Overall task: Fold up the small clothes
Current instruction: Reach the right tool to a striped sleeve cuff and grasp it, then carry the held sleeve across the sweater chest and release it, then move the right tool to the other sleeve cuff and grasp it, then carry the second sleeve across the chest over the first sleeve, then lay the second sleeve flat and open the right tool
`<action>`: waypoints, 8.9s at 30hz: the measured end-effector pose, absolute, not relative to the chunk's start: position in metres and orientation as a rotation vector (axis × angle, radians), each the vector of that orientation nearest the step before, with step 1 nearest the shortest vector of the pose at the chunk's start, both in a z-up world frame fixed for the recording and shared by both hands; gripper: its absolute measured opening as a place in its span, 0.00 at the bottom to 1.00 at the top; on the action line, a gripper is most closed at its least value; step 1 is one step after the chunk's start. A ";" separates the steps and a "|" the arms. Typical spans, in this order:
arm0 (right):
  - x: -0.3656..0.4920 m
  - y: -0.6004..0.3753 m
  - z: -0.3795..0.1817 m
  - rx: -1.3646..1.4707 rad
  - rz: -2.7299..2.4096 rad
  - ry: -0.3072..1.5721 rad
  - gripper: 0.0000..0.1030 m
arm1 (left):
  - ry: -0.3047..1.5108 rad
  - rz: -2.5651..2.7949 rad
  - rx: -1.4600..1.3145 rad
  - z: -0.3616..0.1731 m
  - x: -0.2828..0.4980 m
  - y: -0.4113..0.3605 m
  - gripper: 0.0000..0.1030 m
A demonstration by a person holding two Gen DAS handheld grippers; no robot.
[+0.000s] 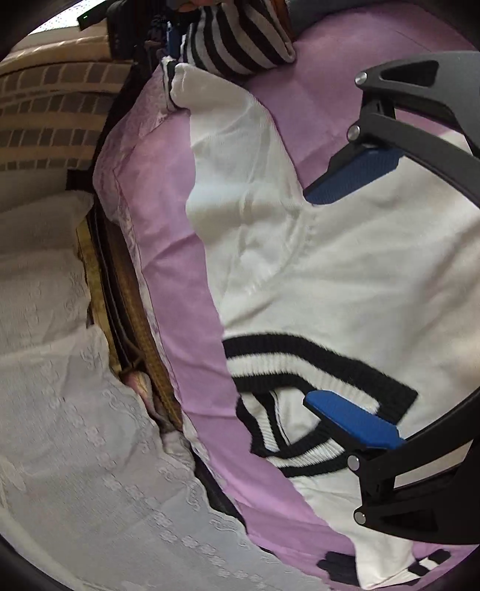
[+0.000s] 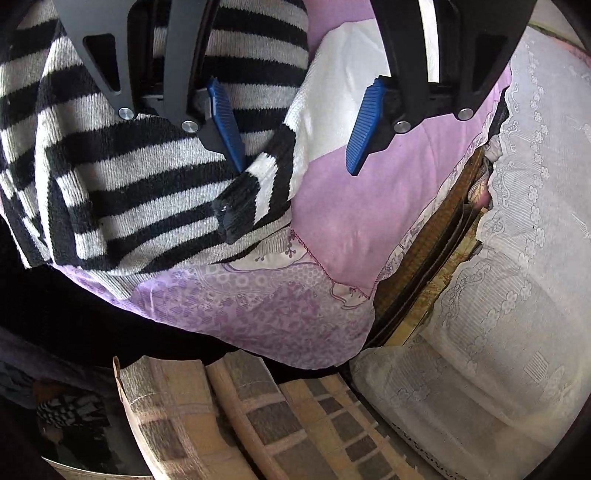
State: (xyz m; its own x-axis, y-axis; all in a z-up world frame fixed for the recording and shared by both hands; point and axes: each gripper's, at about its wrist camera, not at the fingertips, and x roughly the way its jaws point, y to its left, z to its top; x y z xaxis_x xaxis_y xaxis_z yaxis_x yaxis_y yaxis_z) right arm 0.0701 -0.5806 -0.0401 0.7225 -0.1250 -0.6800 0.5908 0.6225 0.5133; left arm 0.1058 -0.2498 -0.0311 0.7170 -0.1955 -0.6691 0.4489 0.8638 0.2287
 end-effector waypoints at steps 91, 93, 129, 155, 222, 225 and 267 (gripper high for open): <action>0.160 -0.286 -0.091 0.275 -0.028 0.749 0.49 | 0.896 -0.119 -0.102 -0.070 0.156 0.026 0.95; 0.152 -0.281 -0.080 0.260 -0.020 0.698 0.49 | 0.859 -0.100 -0.087 -0.057 0.135 0.047 0.95; 0.155 0.136 -0.127 0.567 0.772 1.053 0.39 | 0.769 0.014 -0.698 -0.076 0.059 0.341 0.57; 0.166 -0.116 -0.003 0.363 0.532 0.765 0.08 | 0.839 -0.467 -0.584 -0.028 0.112 0.055 0.34; 0.148 -0.266 -0.101 0.187 0.071 0.732 0.22 | 0.818 -0.108 0.007 -0.082 0.167 0.001 0.86; 0.145 -0.264 -0.101 0.174 0.073 0.728 0.25 | 0.808 -0.103 0.009 -0.081 0.163 0.001 0.87; 0.151 -0.278 -0.099 0.192 -0.042 0.744 0.57 | 0.811 -0.093 0.017 -0.080 0.156 0.006 0.94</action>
State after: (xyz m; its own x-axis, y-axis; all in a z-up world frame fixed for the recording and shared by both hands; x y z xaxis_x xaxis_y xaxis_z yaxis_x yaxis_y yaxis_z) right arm 0.1507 -0.2777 -0.0991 0.7361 0.0300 -0.6763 0.1055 0.9817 0.1585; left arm 0.1556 0.0059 -0.0804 0.6849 -0.0763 -0.7247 0.0896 0.9958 -0.0202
